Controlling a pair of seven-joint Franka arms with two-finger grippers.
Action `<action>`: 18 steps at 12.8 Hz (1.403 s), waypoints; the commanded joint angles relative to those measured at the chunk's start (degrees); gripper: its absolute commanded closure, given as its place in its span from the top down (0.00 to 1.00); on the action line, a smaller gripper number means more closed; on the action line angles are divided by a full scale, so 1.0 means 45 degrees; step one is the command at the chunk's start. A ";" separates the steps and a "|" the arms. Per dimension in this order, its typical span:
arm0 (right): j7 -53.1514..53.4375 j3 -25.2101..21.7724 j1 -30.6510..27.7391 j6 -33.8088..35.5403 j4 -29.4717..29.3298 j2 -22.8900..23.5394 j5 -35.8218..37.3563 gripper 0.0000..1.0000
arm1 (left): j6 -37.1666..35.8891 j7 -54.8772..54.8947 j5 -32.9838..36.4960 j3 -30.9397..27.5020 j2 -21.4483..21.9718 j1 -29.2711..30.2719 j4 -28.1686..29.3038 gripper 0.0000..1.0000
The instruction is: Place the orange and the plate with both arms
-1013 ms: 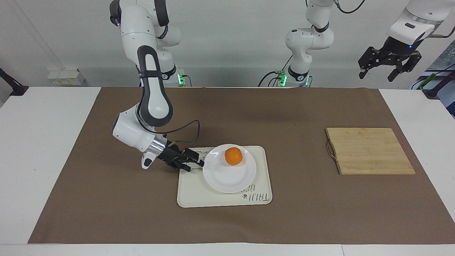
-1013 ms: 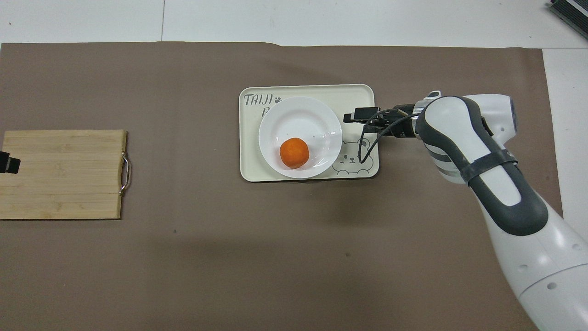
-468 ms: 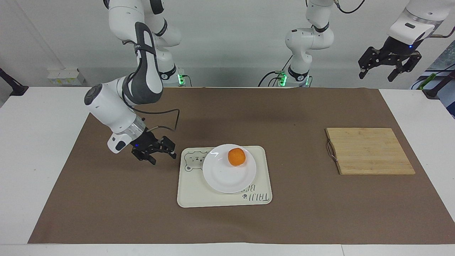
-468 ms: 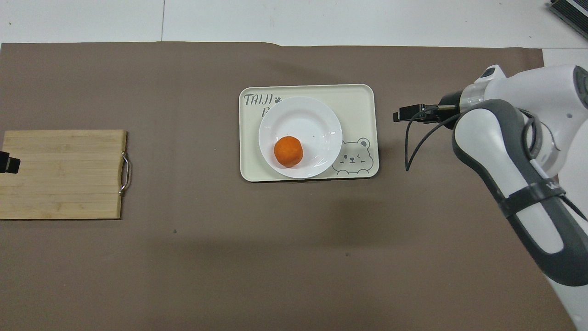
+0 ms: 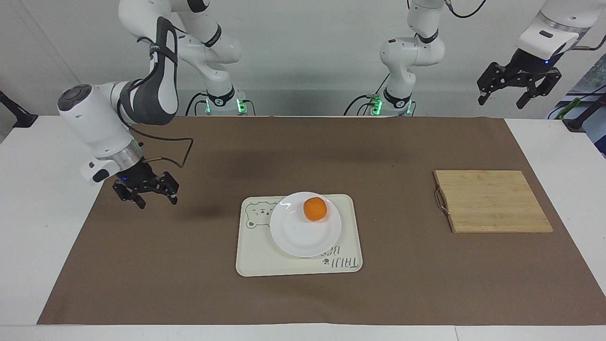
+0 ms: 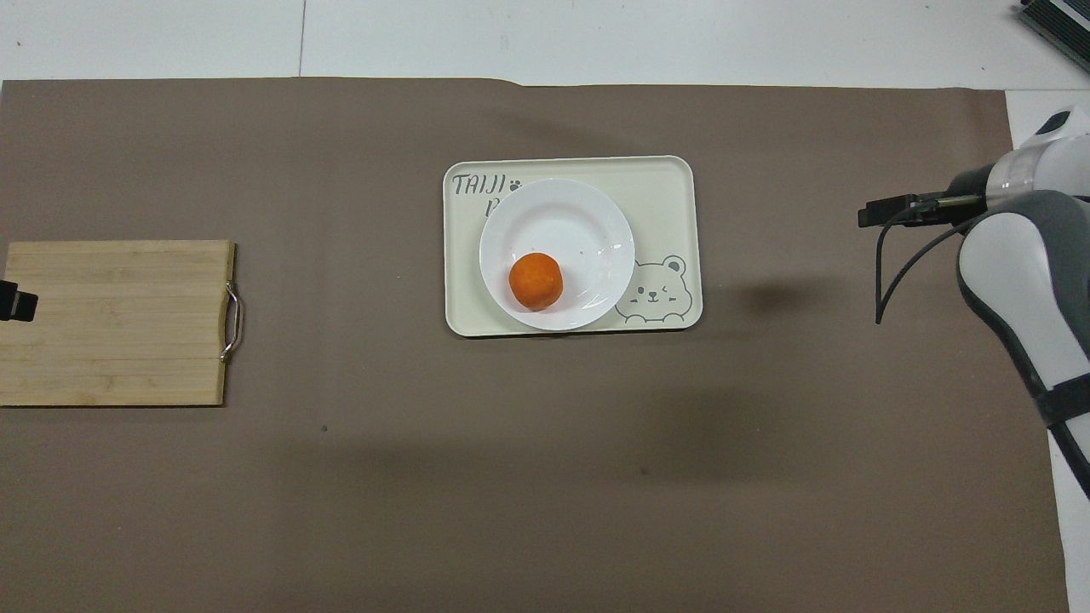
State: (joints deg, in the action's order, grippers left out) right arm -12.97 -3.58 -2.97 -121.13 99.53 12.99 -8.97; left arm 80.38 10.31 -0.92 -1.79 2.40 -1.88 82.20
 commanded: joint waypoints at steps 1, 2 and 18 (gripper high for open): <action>0.1725 0.0170 0.0094 0.0724 0.0011 -0.0911 0.1812 1.00 | -0.0050 -0.0104 0.0010 0.0106 0.0267 0.0144 0.0288 1.00; 0.2040 0.0209 0.0094 0.1345 -0.0105 -0.1165 0.1914 1.00 | -0.0050 -0.0085 0.0010 0.0106 0.0267 0.0164 0.0288 1.00; 0.3390 0.0541 0.0153 0.6587 -0.1493 -0.3180 0.2186 1.00 | -0.0050 -0.0104 0.0010 0.0105 0.0286 0.0164 0.0288 1.00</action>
State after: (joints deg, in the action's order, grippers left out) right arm 0.45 -1.70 -2.42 -89.50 90.85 0.14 -1.66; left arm 80.38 10.29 -0.92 -1.80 2.40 -1.88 82.20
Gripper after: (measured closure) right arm 0.000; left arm 0.000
